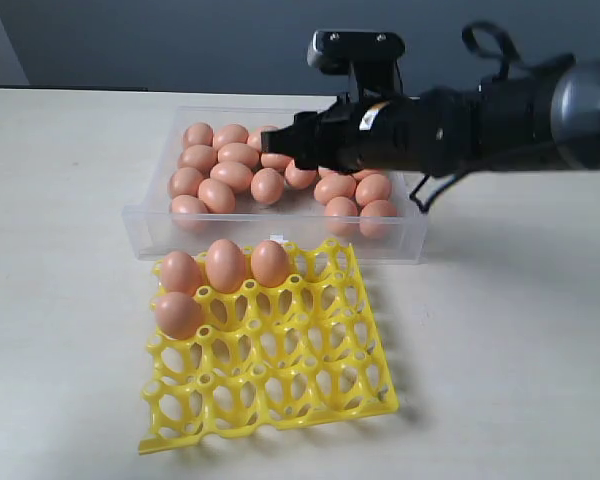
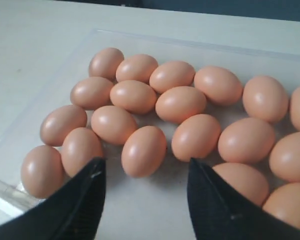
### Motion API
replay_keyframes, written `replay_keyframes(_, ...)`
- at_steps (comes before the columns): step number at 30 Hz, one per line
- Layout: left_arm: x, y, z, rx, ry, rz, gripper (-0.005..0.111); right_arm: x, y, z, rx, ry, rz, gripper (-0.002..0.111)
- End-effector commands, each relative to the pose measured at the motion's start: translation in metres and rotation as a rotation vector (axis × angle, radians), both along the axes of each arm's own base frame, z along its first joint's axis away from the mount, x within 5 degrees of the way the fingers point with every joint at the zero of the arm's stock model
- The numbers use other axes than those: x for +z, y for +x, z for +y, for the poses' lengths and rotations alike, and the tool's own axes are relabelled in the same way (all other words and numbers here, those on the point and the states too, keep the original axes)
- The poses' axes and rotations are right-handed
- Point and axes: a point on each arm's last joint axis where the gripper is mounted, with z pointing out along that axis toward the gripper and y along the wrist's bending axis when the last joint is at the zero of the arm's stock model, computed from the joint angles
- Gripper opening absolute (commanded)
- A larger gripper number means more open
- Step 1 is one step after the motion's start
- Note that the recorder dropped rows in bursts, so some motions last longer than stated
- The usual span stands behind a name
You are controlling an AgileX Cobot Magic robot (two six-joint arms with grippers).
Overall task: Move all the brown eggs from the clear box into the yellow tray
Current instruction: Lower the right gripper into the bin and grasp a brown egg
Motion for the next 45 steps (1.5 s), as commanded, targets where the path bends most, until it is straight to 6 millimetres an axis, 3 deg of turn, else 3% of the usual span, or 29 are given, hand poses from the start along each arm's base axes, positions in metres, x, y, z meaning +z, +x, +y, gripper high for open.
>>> replay_keyframes(1, 0.0, 0.0, 0.0, 0.004, -0.001, -0.011, 0.0, 0.011, 0.031, 0.005, 0.087, -0.119, 0.139, 0.049)
replay_keyframes(6, 0.0, 0.0, 0.0, 0.004, -0.001, -0.011, 0.0, 0.013, 0.066, 0.026, 0.129, -0.156, 0.146, 0.049)
replay_keyframes(15, 0.0, 0.0, 0.0, 0.004, -0.001, -0.011, 0.0, -0.041, 0.1, 0.051, 0.179, -0.236, 0.356, 0.049)
replay_keyframes(28, 0.0, 0.0, 0.0, 0.004, -0.001, -0.011, 0.0, -0.07, 0.106, 0.055, 0.179, -0.259, 0.429, 0.049)
replay_keyframes(41, 0.0, 0.0, 0.0, 0.004, -0.001, -0.011, 0.0, -0.081, 0.109, 0.056, 0.171, -0.255, 0.416, 0.048)
replay_keyframes(43, 0.0, 0.0, 0.0, 0.004, -0.001, -0.011, 0.0, -0.083, 0.109, 0.056, 0.171, -0.255, 0.42, 0.043)
replay_keyframes(45, 0.0, 0.0, 0.0, 0.004, -0.001, -0.011, 0.0, -0.083, 0.109, 0.056, 0.171, -0.255, 0.42, 0.028)
